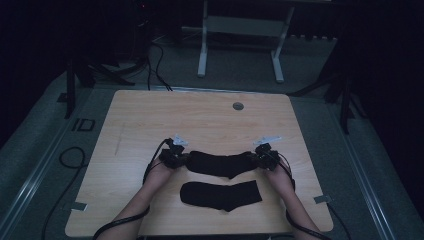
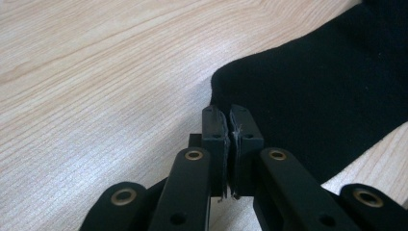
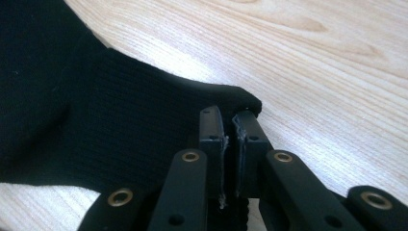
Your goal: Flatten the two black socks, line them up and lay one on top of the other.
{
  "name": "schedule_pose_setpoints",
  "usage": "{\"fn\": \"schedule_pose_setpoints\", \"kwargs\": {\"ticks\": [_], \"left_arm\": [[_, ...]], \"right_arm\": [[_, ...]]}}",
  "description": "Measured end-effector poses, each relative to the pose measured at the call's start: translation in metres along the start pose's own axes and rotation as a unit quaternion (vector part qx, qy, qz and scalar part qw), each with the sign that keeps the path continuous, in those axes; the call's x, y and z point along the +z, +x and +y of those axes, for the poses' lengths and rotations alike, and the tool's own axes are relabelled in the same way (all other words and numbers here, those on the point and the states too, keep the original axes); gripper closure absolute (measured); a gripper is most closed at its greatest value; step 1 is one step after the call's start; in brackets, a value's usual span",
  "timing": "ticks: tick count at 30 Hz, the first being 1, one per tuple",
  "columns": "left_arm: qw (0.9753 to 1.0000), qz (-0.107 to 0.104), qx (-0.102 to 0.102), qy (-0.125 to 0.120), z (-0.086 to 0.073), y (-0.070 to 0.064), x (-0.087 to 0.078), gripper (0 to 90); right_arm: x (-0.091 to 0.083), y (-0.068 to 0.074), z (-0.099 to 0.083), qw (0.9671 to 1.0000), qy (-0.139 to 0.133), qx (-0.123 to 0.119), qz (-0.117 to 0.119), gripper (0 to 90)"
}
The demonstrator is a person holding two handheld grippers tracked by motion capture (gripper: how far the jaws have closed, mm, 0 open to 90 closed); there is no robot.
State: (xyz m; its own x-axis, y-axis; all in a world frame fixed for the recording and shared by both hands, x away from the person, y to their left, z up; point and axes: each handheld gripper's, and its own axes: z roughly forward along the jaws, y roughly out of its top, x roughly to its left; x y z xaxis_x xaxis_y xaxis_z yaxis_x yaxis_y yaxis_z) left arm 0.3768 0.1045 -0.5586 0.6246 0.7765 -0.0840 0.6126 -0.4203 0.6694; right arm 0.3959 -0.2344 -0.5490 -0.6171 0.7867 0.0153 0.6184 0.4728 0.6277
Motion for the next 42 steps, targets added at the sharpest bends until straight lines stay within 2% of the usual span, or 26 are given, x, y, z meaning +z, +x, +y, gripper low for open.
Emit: {"fn": "schedule_pose_setpoints", "kwargs": {"ticks": [3, 10, 14, 15, 17, 18, 19, 20, 22, 33, 38, 40, 42], "left_arm": [[0.9999, 0.002, -0.004, -0.009, 0.002, 0.000, -0.005, 87.6], [0.9992, -0.001, 0.006, -0.040, 0.014, -0.004, -0.030, 87.6], [0.9985, -0.007, 0.012, -0.054, 0.020, -0.008, -0.047, 87.6], [0.9985, -0.007, 0.012, -0.054, 0.020, -0.008, -0.047, 87.6], [0.9980, -0.012, 0.014, -0.060, 0.022, -0.010, -0.059, 87.7], [0.9980, -0.012, 0.014, -0.060, 0.022, -0.010, -0.059, 87.7], [0.9977, -0.013, 0.018, -0.064, 0.022, -0.012, -0.067, 87.7], [0.9977, -0.013, 0.018, -0.064, 0.022, -0.012, -0.067, 87.6], [0.9973, -0.016, 0.026, -0.067, 0.021, -0.015, -0.078, 87.6], [0.9954, -0.034, 0.055, -0.070, 0.004, -0.031, -0.119, 87.7], [0.9948, -0.047, 0.053, -0.073, -0.007, -0.038, -0.132, 87.6], [0.9945, -0.053, 0.057, -0.070, -0.013, -0.042, -0.134, 87.6], [0.9944, -0.064, 0.051, -0.068, -0.019, -0.045, -0.132, 87.6]], "right_arm": [[-0.006, -0.002, 0.002, 0.9999, -0.013, 0.006, 0.001, 84.3], [-0.040, -0.002, 0.016, 0.9980, -0.062, 0.010, 0.004, 84.4], [-0.057, 0.000, 0.021, 0.9966, -0.082, 0.003, 0.008, 84.3], [-0.062, 0.002, 0.022, 0.9962, -0.087, 0.001, 0.007, 84.3], [-0.070, 0.004, 0.023, 0.9955, -0.094, -0.001, 0.012, 84.3], [-0.070, 0.004, 0.023, 0.9955, -0.094, -0.001, 0.012, 84.3], [-0.078, 0.006, 0.023, 0.9948, -0.101, -0.002, 0.017, 84.3], [-0.078, 0.006, 0.023, 0.9948, -0.101, -0.002, 0.017, 84.3], [-0.087, 0.012, 0.022, 0.9942, -0.106, -0.012, 0.019, 84.3], [-0.123, 0.042, 0.003, 0.9905, -0.128, -0.036, 0.037, 84.3], [-0.132, 0.054, -0.013, 0.9897, -0.130, -0.039, 0.045, 84.2], [-0.133, 0.057, -0.021, 0.9898, -0.130, -0.033, 0.048, 84.3], [-0.132, 0.061, -0.029, 0.9905, -0.124, -0.032, 0.051, 84.2]]}}
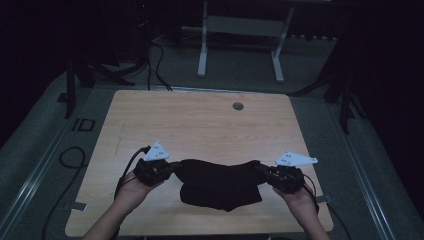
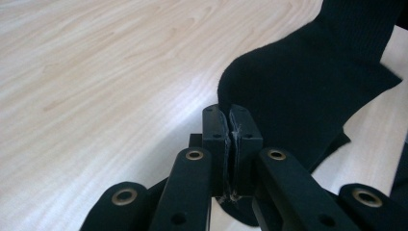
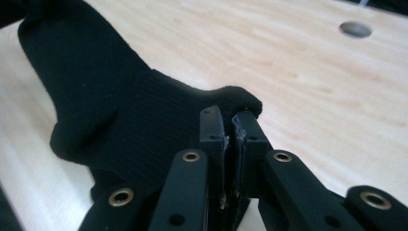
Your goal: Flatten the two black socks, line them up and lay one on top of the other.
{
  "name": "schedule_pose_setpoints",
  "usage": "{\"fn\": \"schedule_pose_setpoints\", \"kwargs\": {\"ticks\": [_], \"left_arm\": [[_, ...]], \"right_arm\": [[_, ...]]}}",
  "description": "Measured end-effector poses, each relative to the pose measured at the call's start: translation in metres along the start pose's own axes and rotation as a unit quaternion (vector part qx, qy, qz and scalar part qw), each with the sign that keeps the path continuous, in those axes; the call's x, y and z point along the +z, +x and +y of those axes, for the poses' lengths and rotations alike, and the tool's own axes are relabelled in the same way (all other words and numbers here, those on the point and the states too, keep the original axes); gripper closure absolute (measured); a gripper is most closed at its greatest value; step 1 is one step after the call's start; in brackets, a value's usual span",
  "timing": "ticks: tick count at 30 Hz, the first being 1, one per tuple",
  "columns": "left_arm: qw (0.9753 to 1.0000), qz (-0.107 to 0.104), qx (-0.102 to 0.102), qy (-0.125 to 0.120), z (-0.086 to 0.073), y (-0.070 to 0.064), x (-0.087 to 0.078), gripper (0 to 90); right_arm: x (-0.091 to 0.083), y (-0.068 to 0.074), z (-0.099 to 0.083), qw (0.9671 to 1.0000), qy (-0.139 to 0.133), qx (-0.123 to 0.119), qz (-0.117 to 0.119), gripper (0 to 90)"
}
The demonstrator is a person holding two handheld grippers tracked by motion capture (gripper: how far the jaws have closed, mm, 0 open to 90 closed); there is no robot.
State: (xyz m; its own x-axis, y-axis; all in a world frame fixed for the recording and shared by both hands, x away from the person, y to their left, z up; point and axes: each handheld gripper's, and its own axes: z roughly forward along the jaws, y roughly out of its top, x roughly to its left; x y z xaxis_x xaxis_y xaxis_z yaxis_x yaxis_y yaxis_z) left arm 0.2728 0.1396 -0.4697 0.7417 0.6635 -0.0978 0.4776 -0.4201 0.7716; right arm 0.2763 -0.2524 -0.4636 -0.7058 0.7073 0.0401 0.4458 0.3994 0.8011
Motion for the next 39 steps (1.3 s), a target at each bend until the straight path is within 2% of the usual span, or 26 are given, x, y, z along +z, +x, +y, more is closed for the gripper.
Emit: {"fn": "schedule_pose_setpoints", "kwargs": {"ticks": [3, 4, 8, 10, 12, 17, 21, 25, 34, 36, 37, 39], "left_arm": [[1.0000, -0.004, 0.000, 0.003, -0.003, -0.002, 0.001, 87.6], [0.9998, -0.014, -0.007, 0.011, -0.013, -0.005, 0.009, 87.6], [0.9994, -0.023, -0.015, 0.024, -0.023, -0.005, 0.019, 87.6], [0.9987, -0.029, -0.024, 0.036, -0.031, -0.003, 0.029, 87.6], [0.9979, -0.035, -0.029, 0.046, -0.036, -0.002, 0.035, 87.6], [0.9971, -0.028, -0.026, 0.065, -0.045, 0.000, 0.047, 87.5], [0.9962, -0.031, -0.035, 0.073, -0.050, 0.004, 0.054, 87.5], [0.9956, -0.032, -0.036, 0.081, -0.053, 0.006, 0.057, 87.4], [0.9955, -0.029, -0.033, 0.083, -0.058, 0.006, 0.062, 87.1], [0.9946, -0.041, -0.040, 0.086, -0.059, 0.007, 0.062, 86.8], [0.9944, -0.045, -0.042, 0.086, -0.059, 0.006, 0.061, 86.0], [0.9946, -0.045, -0.039, 0.085, -0.057, 0.006, 0.057, 77.6]], "right_arm": [[0.001, 0.003, -0.008, 1.0000, 0.007, 0.002, 0.000, 84.3], [0.003, 0.005, -0.014, 0.9999, 0.014, 0.002, -0.002, 84.2], [0.008, 0.003, -0.024, 0.9996, 0.026, 0.011, -0.004, 84.2], [0.017, 0.000, -0.035, 0.9989, 0.040, 0.025, -0.002, 84.1], [0.022, -0.002, -0.041, 0.9983, 0.050, 0.028, -0.001, 84.1], [0.033, -0.001, -0.052, 0.9972, 0.065, 0.036, 0.007, 84.1], [0.041, -0.002, -0.057, 0.9966, 0.076, 0.034, 0.003, 84.0], [0.045, -0.004, -0.063, 0.9955, 0.086, 0.039, 0.001, 83.8], [0.052, -0.007, -0.071, 0.9948, 0.093, 0.041, 0.001, 82.5], [0.052, -0.009, -0.071, 0.9946, 0.093, 0.046, 0.005, 79.4], [0.051, -0.010, -0.070, 0.9942, 0.094, 0.050, 0.007, 74.5], [0.047, -0.011, -0.067, 0.9944, 0.092, 0.052, 0.002, 63.9]]}}
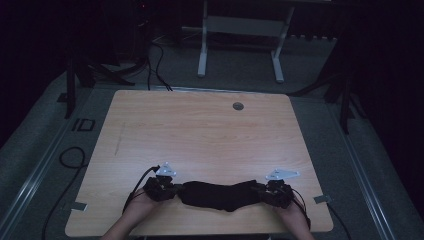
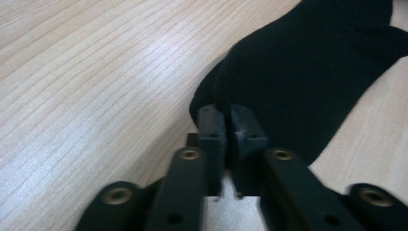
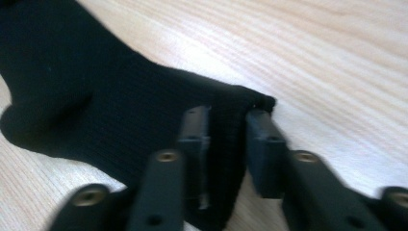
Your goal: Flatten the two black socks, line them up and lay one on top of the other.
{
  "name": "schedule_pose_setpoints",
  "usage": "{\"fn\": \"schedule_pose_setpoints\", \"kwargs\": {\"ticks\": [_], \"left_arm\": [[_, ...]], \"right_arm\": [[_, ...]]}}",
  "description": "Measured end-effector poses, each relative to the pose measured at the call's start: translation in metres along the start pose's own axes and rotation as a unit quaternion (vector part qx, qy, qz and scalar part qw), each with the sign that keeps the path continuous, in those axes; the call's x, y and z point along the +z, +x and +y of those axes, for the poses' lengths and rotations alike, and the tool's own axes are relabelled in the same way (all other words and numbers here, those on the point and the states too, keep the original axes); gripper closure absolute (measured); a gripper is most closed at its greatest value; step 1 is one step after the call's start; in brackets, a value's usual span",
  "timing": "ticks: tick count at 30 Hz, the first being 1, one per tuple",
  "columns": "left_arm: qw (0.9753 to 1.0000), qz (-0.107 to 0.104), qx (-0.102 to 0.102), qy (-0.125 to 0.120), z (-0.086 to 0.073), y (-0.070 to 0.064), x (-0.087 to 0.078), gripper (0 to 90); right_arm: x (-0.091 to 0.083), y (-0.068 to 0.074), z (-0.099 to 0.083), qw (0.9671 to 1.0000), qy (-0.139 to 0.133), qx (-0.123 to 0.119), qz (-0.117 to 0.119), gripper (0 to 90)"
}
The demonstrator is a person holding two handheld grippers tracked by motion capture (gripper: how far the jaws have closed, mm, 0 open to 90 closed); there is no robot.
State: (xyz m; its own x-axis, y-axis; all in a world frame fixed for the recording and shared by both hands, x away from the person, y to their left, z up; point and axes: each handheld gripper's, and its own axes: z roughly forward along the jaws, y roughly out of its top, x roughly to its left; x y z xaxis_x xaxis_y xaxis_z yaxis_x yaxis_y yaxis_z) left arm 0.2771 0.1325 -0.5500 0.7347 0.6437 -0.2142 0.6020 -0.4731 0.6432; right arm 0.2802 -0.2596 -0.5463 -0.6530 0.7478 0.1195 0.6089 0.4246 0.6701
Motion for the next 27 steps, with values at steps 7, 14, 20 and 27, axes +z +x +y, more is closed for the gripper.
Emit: {"fn": "schedule_pose_setpoints", "kwargs": {"ticks": [7, 14, 20, 27], "left_arm": [[0.9993, 0.020, 0.017, -0.028, 0.002, -0.007, -0.020, 63.3], [0.9973, 0.017, 0.013, -0.071, 0.004, -0.012, -0.032, 59.1], [0.9974, 0.016, 0.039, -0.059, 0.005, -0.025, -0.019, 79.1], [0.9986, 0.015, 0.042, -0.028, -0.002, -0.028, 0.001, 89.3]], "right_arm": [[-0.025, -0.005, 0.010, 0.9988, -0.047, 0.010, -0.010, 63.8], [-0.020, 0.013, 0.015, 0.9989, -0.038, -0.025, 0.008, 70.8], [-0.005, 0.020, 0.015, 0.9989, -0.019, -0.039, 0.015, 80.2], [0.004, 0.020, 0.011, 0.9991, -0.002, -0.042, 0.011, 81.5]]}}
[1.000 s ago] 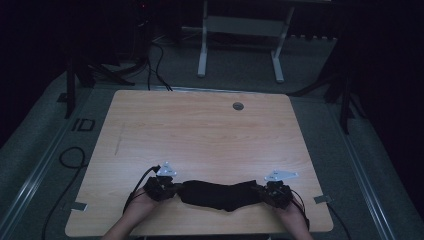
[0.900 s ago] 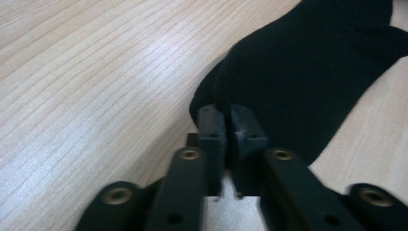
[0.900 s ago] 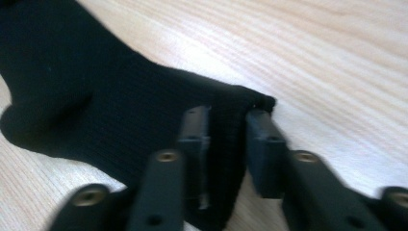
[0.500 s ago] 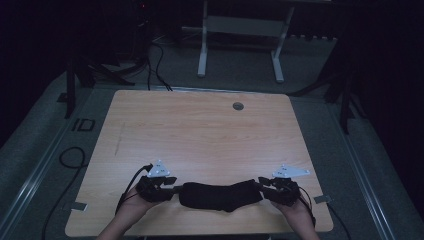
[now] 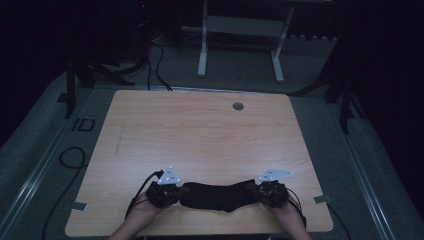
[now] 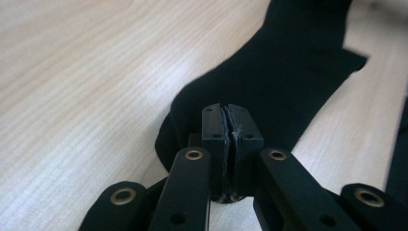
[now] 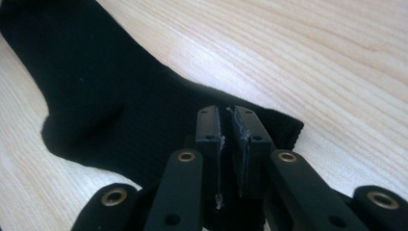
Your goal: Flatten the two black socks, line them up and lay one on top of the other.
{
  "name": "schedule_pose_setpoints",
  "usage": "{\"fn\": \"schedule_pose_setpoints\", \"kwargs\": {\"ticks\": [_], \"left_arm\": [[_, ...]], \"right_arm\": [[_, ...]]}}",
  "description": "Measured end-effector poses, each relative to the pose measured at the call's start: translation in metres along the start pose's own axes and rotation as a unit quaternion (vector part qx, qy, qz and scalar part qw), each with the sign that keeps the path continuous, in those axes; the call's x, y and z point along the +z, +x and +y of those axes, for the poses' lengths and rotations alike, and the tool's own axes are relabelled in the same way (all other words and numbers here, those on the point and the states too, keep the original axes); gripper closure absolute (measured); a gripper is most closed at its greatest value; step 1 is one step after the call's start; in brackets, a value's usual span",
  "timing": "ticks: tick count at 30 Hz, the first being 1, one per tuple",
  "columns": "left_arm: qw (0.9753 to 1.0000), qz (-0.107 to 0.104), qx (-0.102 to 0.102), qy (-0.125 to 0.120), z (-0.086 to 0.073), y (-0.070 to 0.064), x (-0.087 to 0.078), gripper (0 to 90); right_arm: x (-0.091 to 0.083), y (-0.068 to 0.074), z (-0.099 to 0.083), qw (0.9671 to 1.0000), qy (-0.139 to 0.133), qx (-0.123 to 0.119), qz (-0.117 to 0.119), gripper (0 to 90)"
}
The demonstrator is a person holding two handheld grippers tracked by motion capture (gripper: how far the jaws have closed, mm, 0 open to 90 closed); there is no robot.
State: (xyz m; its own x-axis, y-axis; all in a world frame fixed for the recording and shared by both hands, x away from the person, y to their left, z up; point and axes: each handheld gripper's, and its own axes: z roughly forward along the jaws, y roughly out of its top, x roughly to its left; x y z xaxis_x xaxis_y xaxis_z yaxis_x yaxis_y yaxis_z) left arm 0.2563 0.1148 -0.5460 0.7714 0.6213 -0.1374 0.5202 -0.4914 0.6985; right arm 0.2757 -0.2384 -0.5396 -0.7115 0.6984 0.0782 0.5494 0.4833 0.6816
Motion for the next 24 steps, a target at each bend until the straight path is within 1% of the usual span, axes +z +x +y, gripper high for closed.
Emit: {"fn": "schedule_pose_setpoints", "kwargs": {"ticks": [2, 3, 5, 7, 10, 12, 14, 15, 17, 19, 22, 24], "left_arm": [[0.9999, -0.001, 0.000, 0.013, -0.003, 0.001, 0.005, 89.4], [0.9998, 0.003, 0.002, 0.020, -0.006, 0.002, 0.008, 89.5], [0.9999, 0.000, -0.002, 0.017, -0.008, 0.004, 0.011, 90.0], [0.9999, 0.005, 0.001, 0.016, -0.008, 0.005, 0.011, 90.0], [0.9997, 0.014, 0.010, 0.016, -0.007, 0.006, 0.013, 90.0], [0.9999, 0.010, 0.003, 0.013, -0.006, 0.010, 0.014, 90.0], [0.9999, 0.009, -0.007, 0.009, -0.005, 0.014, 0.015, 90.0], [0.9999, 0.008, -0.009, 0.010, -0.003, 0.016, 0.015, 90.0], [0.9998, 0.012, -0.011, 0.009, -0.001, 0.021, 0.017, 90.0], [0.9997, 0.012, -0.017, 0.008, 0.002, 0.025, 0.019, 90.0], [0.9996, 0.011, -0.023, 0.008, 0.006, 0.032, 0.023, 90.0], [0.9997, 0.008, -0.024, 0.007, 0.009, 0.037, 0.025, 90.0]], "right_arm": [[0.003, 0.000, -0.002, 1.0000, 0.007, -0.005, -0.003, 82.0], [0.005, 0.000, -0.004, 0.9999, 0.012, -0.005, -0.004, 82.0], [0.009, -0.001, -0.006, 0.9998, 0.017, -0.007, -0.006, 82.4], [0.010, -0.002, -0.006, 0.9999, 0.015, -0.005, -0.005, 82.3], [0.012, -0.004, -0.005, 0.9998, 0.015, -0.009, -0.008, 82.2], [0.014, -0.006, -0.002, 0.9998, 0.014, -0.008, -0.011, 82.3], [0.018, -0.010, 0.002, 0.9998, 0.012, -0.008, -0.014, 82.3], [0.019, -0.012, 0.004, 0.9998, 0.012, -0.005, -0.015, 82.3], [0.023, -0.016, 0.008, 0.9998, 0.012, -0.003, -0.017, 82.2], [0.027, -0.019, 0.013, 0.9997, 0.012, -0.004, -0.023, 82.2], [0.033, -0.025, 0.019, 0.9995, 0.010, -0.001, -0.029, 82.2], [0.037, -0.030, 0.024, 0.9994, 0.010, -0.002, -0.032, 82.0]]}}
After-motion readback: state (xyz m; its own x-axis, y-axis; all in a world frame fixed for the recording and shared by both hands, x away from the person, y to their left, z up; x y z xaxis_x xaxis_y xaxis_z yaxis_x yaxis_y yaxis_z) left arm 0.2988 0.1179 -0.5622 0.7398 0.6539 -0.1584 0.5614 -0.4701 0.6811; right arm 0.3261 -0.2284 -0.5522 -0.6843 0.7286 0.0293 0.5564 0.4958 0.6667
